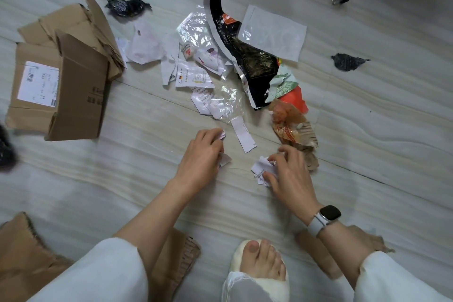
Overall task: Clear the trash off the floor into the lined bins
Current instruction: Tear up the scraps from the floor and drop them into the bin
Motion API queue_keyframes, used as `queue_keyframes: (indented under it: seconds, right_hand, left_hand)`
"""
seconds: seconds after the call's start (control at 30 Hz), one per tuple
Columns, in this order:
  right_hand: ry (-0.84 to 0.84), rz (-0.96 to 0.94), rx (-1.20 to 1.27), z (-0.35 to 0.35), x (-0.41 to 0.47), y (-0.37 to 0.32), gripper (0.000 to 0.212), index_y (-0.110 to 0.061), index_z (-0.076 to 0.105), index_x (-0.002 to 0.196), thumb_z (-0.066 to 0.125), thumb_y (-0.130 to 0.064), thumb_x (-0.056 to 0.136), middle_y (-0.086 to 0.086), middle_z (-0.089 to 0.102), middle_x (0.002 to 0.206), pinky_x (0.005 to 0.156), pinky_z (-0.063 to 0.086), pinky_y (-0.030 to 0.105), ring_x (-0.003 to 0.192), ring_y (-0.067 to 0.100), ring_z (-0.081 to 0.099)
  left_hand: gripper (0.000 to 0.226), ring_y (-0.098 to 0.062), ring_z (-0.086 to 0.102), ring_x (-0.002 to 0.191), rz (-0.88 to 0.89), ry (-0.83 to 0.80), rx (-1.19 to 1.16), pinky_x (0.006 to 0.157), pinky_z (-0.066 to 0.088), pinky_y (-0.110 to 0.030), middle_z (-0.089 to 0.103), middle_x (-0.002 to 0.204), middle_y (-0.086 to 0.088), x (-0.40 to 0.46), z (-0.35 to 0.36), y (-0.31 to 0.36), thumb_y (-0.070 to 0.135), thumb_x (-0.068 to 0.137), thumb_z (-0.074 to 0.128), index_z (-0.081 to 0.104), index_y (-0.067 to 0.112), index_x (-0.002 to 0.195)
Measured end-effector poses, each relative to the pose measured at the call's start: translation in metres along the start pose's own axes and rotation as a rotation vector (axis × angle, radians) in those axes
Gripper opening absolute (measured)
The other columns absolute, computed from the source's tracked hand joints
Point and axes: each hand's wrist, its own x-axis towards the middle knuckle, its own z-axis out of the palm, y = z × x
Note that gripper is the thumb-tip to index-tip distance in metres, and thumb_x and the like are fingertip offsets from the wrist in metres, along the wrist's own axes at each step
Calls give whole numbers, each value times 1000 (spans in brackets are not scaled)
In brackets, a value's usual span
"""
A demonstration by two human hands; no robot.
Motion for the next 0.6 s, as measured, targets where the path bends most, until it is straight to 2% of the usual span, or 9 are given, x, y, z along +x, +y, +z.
queue_keyframes:
  seconds: [0.07, 0.13, 0.2, 0.23, 0.3, 0.37, 0.43, 0.5, 0.6]
  right_hand:
    - [-4, -24, 8, 0, 2, 0, 24, -5, 59, 96, 68, -14, 75, 16, 53, 110, 80, 44, 41, 101, 36, 48]
    - [-24, -92, 33, -1, 1, -1, 13, -7, 57, 89, 58, -16, 80, 12, 57, 94, 72, 39, 33, 88, 35, 51]
    - [-58, -99, 104, -2, -4, -2, 14, -8, 55, 86, 47, -18, 82, 8, 56, 85, 64, 30, 29, 80, 32, 52]
    - [-75, -49, 190, -5, -6, -4, 13, -9, 55, 90, 47, -17, 84, 5, 56, 86, 65, 29, 27, 82, 27, 51]
    - [-103, 89, 384, -12, -8, -5, 16, -10, 55, 102, 54, -13, 86, -2, 55, 93, 69, 31, 21, 86, 16, 50]
    - [-159, 155, 456, -23, -11, 0, 15, -9, 59, 99, 59, -11, 84, -1, 57, 90, 66, 32, 23, 84, 15, 51]
    - [-274, 113, 391, -29, -20, 4, 5, -7, 61, 86, 60, -11, 83, 5, 57, 87, 65, 35, 28, 82, 18, 50]
    - [-339, 50, 291, -24, -35, 5, 4, -8, 62, 80, 61, -12, 81, 8, 53, 93, 76, 38, 30, 87, 18, 45]
    - [-255, -46, 143, -2, -52, 7, 7, -9, 61, 80, 63, -15, 79, 7, 49, 104, 80, 42, 35, 95, 25, 43]
  left_hand:
    - [22, -38, 60, 97, 22, -29, 18, 62, 49, -39, 63, 112, -16, 2, 1, 0, -8, 59, 71, 54, 4, 67]
    - [27, -36, 63, 91, 57, -52, 48, 58, 43, -35, 65, 107, -16, 3, 0, 1, -7, 56, 75, 53, 5, 66]
    - [18, -34, 65, 81, 123, -14, 89, 54, 40, -31, 68, 99, -14, 4, -2, 2, -1, 63, 69, 53, 6, 67]
    - [8, -32, 65, 75, 147, 4, 113, 54, 37, -30, 68, 94, -12, 4, -4, 2, 5, 71, 61, 54, 6, 67]
    - [20, -29, 63, 67, 163, 38, 158, 54, 33, -28, 68, 87, -9, 3, -4, 2, 16, 81, 43, 54, 7, 67]
    - [26, -29, 61, 64, 155, 27, 179, 57, 31, -27, 66, 83, -10, 3, -3, 3, 18, 83, 38, 53, 6, 66]
    - [20, -31, 58, 61, 147, 8, 188, 57, 28, -28, 63, 79, -12, 3, -2, 3, 13, 82, 44, 52, 5, 66]
    - [14, -31, 55, 57, 145, -26, 206, 52, 29, -29, 60, 75, -14, 5, -5, 5, 0, 70, 64, 51, 4, 66]
    - [27, -33, 53, 55, 147, -96, 206, 48, 35, -31, 57, 70, -18, 8, -11, 7, -7, 53, 76, 53, 1, 66]
